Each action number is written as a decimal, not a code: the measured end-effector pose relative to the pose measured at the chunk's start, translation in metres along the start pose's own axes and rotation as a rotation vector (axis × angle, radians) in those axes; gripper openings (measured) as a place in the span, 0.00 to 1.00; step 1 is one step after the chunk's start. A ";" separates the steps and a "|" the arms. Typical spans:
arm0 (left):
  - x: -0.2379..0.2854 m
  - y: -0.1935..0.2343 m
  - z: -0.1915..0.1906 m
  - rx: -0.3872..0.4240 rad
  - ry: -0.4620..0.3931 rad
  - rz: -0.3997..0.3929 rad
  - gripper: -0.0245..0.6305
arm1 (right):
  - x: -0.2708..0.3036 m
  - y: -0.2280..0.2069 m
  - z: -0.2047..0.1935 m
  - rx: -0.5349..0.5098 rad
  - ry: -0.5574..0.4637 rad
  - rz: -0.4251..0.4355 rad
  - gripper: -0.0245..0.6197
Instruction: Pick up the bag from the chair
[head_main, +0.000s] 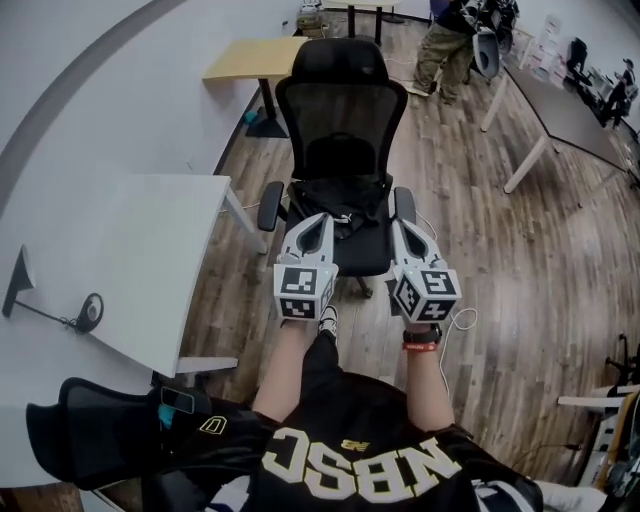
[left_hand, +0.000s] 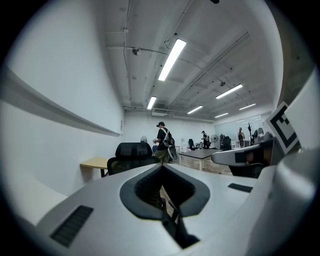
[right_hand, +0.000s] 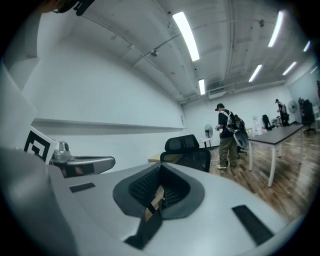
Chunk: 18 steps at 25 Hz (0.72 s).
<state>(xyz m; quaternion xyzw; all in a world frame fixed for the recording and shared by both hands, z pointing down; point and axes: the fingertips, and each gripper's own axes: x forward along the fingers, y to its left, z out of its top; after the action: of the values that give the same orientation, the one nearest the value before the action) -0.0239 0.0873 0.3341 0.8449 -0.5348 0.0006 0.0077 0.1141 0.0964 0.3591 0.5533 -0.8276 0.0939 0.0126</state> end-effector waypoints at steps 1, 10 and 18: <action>0.025 0.016 0.004 -0.005 0.003 -0.003 0.06 | 0.027 -0.007 0.008 0.003 0.004 -0.004 0.05; 0.191 0.162 -0.014 -0.099 0.077 -0.018 0.06 | 0.245 -0.040 0.018 0.027 0.105 -0.034 0.05; 0.259 0.198 -0.088 -0.212 0.215 -0.076 0.06 | 0.326 -0.062 -0.034 0.045 0.239 -0.019 0.05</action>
<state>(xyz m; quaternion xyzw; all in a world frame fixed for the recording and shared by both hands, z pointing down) -0.0913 -0.2301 0.4269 0.8541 -0.4954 0.0344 0.1543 0.0415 -0.2188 0.4418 0.5463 -0.8125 0.1776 0.0993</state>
